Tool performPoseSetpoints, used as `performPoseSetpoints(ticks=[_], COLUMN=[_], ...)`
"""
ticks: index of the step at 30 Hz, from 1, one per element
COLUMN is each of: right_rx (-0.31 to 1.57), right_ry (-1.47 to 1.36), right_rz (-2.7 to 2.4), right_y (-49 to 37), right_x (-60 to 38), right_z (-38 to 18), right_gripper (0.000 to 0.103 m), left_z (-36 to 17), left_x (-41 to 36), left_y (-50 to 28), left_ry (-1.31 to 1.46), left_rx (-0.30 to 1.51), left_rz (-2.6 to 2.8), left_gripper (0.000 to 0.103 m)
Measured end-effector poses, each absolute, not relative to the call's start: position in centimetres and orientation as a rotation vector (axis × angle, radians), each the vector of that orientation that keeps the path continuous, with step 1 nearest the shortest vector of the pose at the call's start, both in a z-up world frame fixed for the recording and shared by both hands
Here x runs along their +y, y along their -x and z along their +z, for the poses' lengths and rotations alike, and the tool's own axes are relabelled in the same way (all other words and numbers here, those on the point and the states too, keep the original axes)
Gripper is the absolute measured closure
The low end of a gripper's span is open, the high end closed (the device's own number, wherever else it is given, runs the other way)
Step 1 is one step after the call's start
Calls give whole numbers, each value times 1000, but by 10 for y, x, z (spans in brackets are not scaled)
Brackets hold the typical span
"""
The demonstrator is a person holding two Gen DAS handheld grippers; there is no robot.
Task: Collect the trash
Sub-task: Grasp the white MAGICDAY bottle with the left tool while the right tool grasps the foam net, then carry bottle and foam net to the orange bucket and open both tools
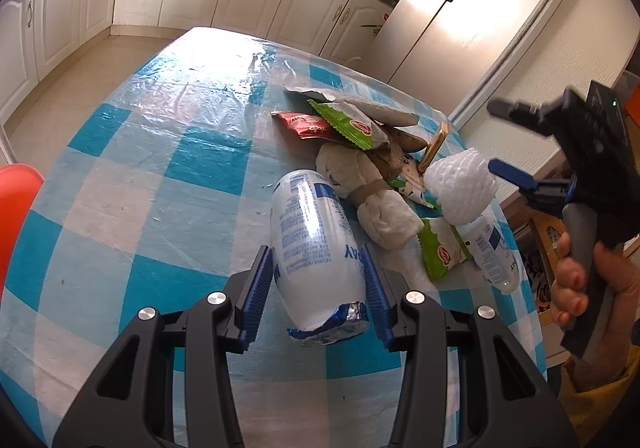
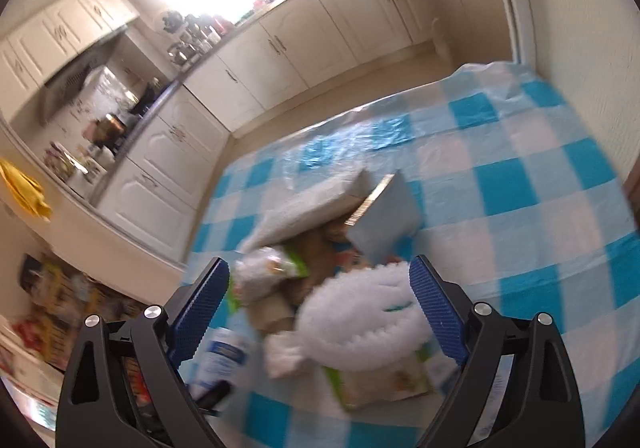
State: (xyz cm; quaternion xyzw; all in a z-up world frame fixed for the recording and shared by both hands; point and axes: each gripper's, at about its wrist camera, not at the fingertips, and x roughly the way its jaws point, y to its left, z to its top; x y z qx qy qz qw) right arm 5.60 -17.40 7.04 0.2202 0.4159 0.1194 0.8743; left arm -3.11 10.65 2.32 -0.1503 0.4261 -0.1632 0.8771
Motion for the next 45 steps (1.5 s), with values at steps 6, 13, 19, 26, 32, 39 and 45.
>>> performPoseSetpoints(ticks=[6,13,19,26,32,39,45], right_rx=[871,870,852,821,770,748,764], right_ry=[-298,-112,55,46,-15,-114,-162], right_rz=[208,175,113,122,153,247,387], right_y=[-53,-49,-42,-32,-16,2,11], right_x=[-165,-143,-130,-130,-129,-116,-76], right_z=[50,46,41,52,73,93,101], right_gripper=[9,9,37,76,77,77,77], left_z=[24,26,28,28,28,37,48], left_x=[108,110,112,111,113,127,158], left_y=[31,33,33,36,37,45,52], left_ry=[313,307,306,298,299,322,353], left_rx=[885,881,874,872,863,834,795], left_rz=[-338,-331,-327,-338,-332,-321,-276], left_gripper=[57,57,57,61,62,62,63])
